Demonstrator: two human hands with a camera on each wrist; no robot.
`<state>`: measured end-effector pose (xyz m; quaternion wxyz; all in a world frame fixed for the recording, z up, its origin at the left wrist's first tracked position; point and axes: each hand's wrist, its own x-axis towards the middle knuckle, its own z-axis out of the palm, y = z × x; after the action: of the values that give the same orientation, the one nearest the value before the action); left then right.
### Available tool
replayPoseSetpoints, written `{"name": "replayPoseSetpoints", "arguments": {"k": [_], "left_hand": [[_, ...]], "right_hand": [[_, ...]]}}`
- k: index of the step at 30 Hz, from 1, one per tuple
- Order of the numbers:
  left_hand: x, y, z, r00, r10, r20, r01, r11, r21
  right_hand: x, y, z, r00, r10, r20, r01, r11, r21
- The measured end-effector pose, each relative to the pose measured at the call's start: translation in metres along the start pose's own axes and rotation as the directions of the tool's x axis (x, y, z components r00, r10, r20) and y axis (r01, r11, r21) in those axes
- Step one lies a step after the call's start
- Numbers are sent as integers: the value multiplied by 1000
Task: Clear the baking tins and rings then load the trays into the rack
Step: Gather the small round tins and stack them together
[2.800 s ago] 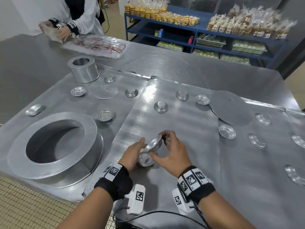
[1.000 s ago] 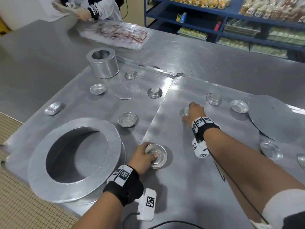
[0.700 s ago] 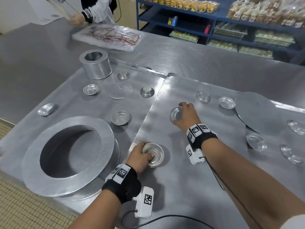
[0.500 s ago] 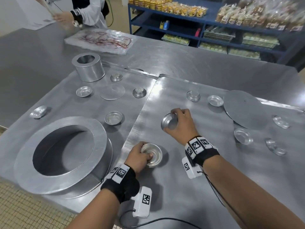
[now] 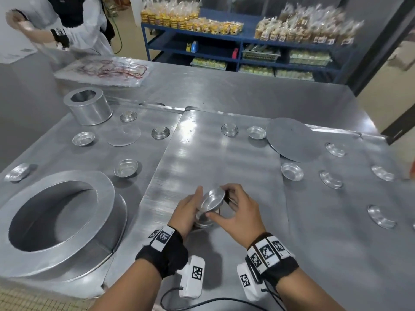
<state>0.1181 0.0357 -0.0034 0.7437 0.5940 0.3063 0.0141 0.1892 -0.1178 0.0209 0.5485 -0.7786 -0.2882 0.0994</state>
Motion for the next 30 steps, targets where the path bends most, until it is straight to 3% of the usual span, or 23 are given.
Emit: {"name": "replayPoseSetpoints", "arguments": {"k": [8,19,27,30], "left_hand": [[-9,1,40,1000,2,30,-2,1000,6],[0,-14,77,995,4,96,-15,993,114],[8,-27,101,995,-16,96,-2,983,185],[13,-25,110,997,1,80,-16,982,189]], "right_hand": [[-32,9,-24,994,105,4,-105,989,104],[-50,34,-75,969,188,159,-207,971,117],[-28,57,-124,901,284,329,-331,938,99],[-5,77,-142,897,331,294,-353,935,25]]}}
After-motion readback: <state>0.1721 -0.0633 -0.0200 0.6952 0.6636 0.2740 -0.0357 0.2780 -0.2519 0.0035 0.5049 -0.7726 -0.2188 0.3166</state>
